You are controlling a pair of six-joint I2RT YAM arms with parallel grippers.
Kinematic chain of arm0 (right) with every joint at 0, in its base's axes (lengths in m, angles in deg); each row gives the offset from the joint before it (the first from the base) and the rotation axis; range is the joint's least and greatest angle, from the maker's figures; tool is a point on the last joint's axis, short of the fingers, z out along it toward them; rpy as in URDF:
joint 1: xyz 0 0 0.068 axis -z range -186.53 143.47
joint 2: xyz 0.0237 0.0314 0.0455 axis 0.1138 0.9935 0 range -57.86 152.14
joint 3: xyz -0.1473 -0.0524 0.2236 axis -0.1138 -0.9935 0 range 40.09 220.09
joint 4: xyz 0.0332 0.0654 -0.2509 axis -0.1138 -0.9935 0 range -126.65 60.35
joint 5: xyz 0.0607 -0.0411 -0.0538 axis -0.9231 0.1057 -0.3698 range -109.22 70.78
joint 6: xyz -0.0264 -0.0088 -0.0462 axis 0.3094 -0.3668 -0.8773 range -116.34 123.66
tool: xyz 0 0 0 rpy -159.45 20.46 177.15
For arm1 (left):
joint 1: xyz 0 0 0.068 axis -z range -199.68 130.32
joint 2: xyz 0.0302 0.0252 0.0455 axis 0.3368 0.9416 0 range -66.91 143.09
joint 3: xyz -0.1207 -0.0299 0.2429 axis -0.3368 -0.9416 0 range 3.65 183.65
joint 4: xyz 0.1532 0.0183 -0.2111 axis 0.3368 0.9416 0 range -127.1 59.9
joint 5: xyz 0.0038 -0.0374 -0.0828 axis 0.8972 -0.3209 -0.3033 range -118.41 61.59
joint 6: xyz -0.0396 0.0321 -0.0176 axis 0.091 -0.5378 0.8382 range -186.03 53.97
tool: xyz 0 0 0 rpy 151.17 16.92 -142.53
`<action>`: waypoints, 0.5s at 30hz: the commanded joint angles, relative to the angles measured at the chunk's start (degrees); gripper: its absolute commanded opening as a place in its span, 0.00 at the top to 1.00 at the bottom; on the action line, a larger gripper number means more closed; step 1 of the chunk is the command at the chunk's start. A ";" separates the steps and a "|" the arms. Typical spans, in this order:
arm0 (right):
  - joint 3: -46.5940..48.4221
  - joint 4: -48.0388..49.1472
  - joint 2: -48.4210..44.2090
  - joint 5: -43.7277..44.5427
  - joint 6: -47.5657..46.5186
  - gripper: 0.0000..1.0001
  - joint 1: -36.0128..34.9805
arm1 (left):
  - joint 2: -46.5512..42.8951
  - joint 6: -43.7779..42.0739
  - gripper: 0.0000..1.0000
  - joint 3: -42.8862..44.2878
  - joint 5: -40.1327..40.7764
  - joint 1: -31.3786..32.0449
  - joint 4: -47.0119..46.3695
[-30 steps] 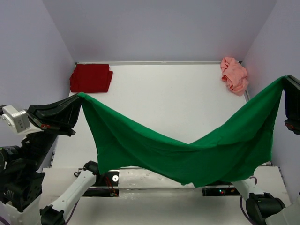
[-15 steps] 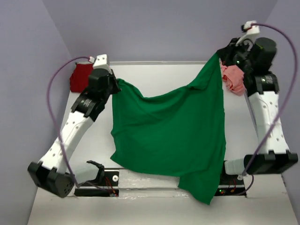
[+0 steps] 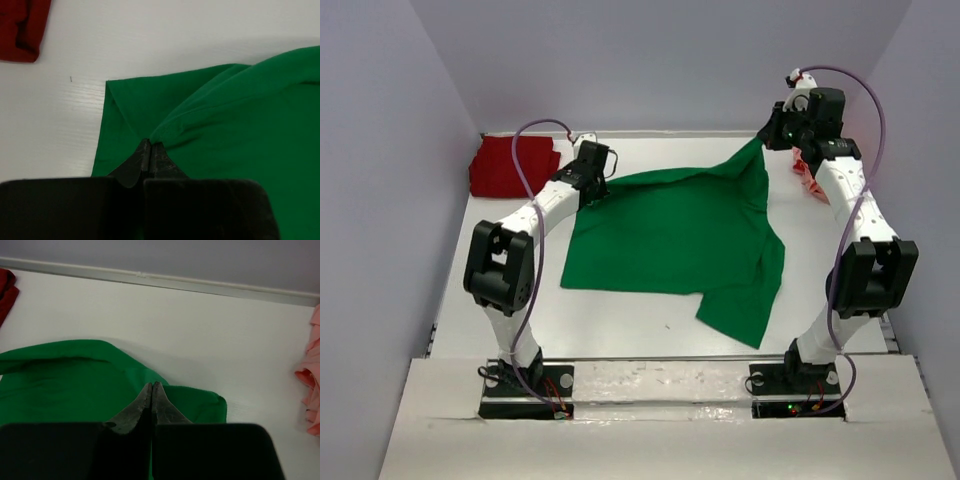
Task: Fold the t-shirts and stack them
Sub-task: Flatten the tshirt out
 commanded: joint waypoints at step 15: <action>8.79 6.14 12.91 -1.88 -1.49 1.00 1.22 | 9.30 -0.82 1.00 14.31 1.88 -5.00 -2.26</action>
